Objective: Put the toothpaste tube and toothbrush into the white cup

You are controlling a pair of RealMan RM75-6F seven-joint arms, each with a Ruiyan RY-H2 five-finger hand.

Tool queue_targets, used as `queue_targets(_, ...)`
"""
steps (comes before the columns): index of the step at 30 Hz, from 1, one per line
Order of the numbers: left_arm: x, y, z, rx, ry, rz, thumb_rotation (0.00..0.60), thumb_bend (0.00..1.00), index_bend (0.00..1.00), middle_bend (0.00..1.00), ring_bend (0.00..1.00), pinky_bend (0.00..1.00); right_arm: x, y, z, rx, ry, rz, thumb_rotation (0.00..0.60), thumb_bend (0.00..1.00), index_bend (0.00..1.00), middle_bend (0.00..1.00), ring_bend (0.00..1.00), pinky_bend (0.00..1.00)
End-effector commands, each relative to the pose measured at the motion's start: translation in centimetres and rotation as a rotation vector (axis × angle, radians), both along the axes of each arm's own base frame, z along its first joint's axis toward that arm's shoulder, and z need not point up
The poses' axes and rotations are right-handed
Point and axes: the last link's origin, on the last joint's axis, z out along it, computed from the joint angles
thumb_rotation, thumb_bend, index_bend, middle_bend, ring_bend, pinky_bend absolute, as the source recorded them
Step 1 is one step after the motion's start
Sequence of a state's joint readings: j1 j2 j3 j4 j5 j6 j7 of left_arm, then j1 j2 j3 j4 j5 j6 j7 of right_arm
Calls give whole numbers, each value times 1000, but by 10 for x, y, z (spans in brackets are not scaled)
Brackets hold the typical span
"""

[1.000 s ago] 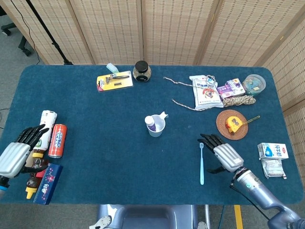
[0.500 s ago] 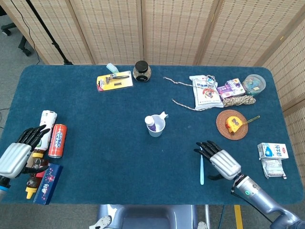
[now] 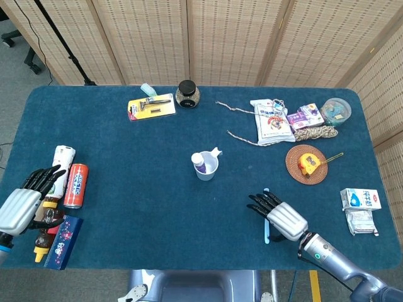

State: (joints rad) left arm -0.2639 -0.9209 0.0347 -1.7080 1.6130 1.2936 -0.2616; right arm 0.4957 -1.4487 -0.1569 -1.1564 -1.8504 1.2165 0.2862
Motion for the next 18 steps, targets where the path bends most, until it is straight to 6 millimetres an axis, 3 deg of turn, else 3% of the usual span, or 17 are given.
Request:
queue_targets(1, 0, 0, 0, 1, 0, 1, 600, 88, 0, 0, 0, 0, -1, 0, -2, 1, 13, 21, 600, 121, 112, 0, 0, 0)
queue_targets(8, 1, 0, -1, 0, 1, -1, 600, 88, 0, 0, 0, 0, -5, 0, -4, 3, 34, 40, 600, 121, 117, 0, 0, 0)
queue_targets(18, 1, 0, -2, -6, 6, -2, 600, 88, 0, 0, 0, 0, 11, -2, -21, 16, -10, 59, 600, 122, 137, 8, 0, 0)
